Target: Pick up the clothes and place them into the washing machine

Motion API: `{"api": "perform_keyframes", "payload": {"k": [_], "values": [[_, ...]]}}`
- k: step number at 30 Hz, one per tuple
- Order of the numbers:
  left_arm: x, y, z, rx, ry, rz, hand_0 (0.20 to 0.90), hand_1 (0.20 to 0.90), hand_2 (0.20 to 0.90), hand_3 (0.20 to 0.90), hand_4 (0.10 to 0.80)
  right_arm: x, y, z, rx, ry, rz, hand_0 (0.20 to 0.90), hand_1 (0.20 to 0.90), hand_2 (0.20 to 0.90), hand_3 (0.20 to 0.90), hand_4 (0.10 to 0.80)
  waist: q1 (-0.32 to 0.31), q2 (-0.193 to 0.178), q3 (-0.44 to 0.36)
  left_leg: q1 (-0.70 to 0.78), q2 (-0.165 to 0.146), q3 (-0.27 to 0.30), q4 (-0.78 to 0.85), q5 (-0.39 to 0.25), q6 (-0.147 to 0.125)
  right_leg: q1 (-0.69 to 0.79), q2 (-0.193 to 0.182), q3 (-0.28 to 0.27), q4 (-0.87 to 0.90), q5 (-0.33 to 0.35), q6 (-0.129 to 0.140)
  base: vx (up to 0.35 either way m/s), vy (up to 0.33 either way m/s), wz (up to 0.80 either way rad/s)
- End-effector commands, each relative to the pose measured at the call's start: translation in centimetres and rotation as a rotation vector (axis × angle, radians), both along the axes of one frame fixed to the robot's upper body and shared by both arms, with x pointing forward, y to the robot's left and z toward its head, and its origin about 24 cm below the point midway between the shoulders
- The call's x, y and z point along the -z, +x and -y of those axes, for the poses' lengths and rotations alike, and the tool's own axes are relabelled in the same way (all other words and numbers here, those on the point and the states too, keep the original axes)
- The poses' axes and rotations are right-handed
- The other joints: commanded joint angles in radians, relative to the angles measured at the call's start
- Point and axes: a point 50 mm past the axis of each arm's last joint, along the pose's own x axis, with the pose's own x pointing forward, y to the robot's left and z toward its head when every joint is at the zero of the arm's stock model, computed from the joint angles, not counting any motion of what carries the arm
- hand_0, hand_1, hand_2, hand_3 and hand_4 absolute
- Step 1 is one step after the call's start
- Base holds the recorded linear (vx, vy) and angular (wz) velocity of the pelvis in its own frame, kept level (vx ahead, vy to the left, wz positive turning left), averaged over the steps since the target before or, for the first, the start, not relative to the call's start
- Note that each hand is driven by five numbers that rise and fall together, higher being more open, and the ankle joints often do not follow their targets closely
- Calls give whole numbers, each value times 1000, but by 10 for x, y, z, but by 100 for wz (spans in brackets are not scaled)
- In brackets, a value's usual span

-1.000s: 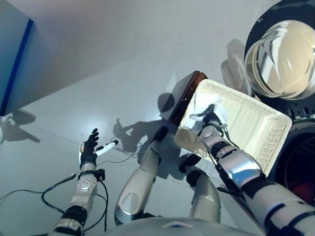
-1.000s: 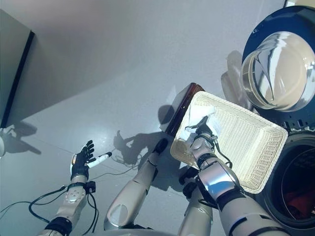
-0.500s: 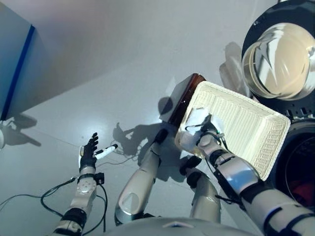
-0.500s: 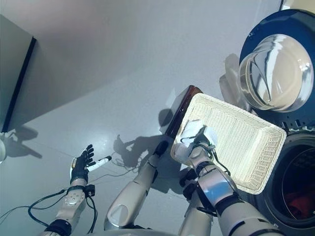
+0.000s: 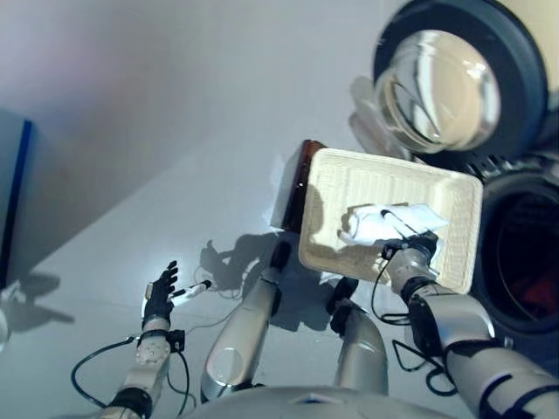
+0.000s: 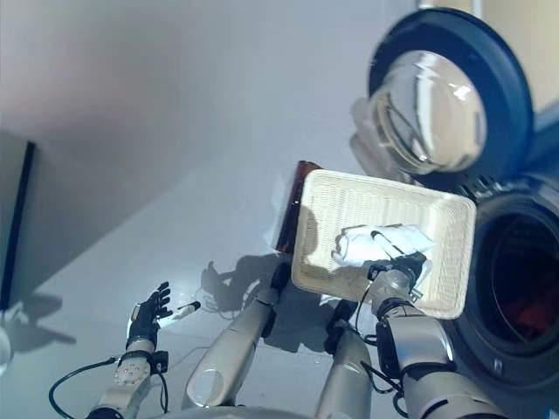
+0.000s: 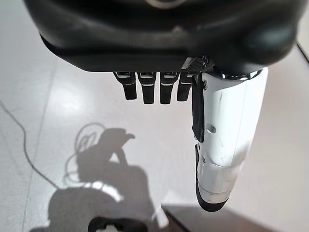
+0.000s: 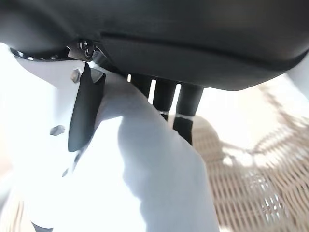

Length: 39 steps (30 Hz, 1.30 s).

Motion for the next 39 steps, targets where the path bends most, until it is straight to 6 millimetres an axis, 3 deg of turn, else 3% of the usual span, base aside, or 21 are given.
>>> {"api": "perform_keyframes", "payload": {"k": [1,4,6,9,12,20,27,32,35,37,38,39], "values": [[2,-7,-4,-63,-44,25,900,900,900,900,800,-27,-5,47,203,21,233,200,200,200,200,300,-8,71,-14,-25,-8,19,-39,-12,-59,68,7,11,-95,23,-2,12,67,-47],[7,-9,4,-63,-84,11,900,900,900,900,800,-33,-1,47,245,71,327,200,200,200,200,300,-23,92,-24,-10,-7,40,-50,-14,-58,68,10,37,-107,29,1,32,114,-49],[14,-12,19,-44,-134,-10,900,900,900,900,800,-43,6,45,316,158,491,200,200,200,200,300,-44,130,-37,3,-9,65,-62,-16,-56,67,9,62,-120,35,7,44,103,-55],[17,-15,26,-38,-164,-19,900,900,900,900,800,-52,9,47,353,171,574,200,200,200,200,300,-50,158,-46,13,-12,77,-71,-17,-56,62,7,79,-122,36,8,32,45,-34],[22,-22,42,-12,-211,-32,900,900,900,900,800,-76,15,55,461,200,743,200,200,200,200,300,-61,222,-71,30,-23,91,-91,-20,-55,63,0,101,-126,34,13,54,66,-7],[30,-31,63,15,-253,-78,900,900,900,900,800,-110,20,66,593,181,856,200,200,200,200,300,-61,305,-93,43,-28,118,-107,-18,-47,51,1,146,-132,45,19,41,35,-19],[31,-34,71,44,-268,-84,900,900,900,900,800,-146,22,80,658,141,961,200,200,200,200,300,-67,340,-109,51,-32,131,-112,-35,-46,32,4,172,-114,30,18,37,0,-11],[30,-33,67,35,-265,-69,900,900,900,900,800,-208,26,94,631,33,1107,200,200,200,200,300,-68,348,-119,51,-29,145,-106,-47,-45,22,10,191,-111,30,18,43,-2,-10],[28,-32,61,25,-249,-60,900,900,900,900,800,-256,18,104,630,-60,1237,200,200,200,200,300,-71,343,-124,46,-23,157,-101,-45,-46,10,17,205,-114,41,17,16,-5,-15],[26,-31,56,6,-242,-40,900,900,900,900,800,-302,5,102,639,-145,1397,200,200,200,200,300,-78,339,-129,43,-22,161,-103,-46,-48,2,22,213,-115,43,16,15,11,-17],[26,-31,54,8,-236,-40,900,900,900,900,800,-316,-1,102,638,-181,1440,315,315,315,315,382,-84,337,-129,43,-22,163,-104,-47,-48,1,23,216,-115,43,16,51,22,-19],[25,-31,51,-5,-233,-36,900,900,900,900,800,-326,-5,101,616,-226,1465,678,678,678,678,641,-87,333,-132,46,-23,164,-104,-56,-48,3,23,218,-114,36,17,21,18,-17]]}}
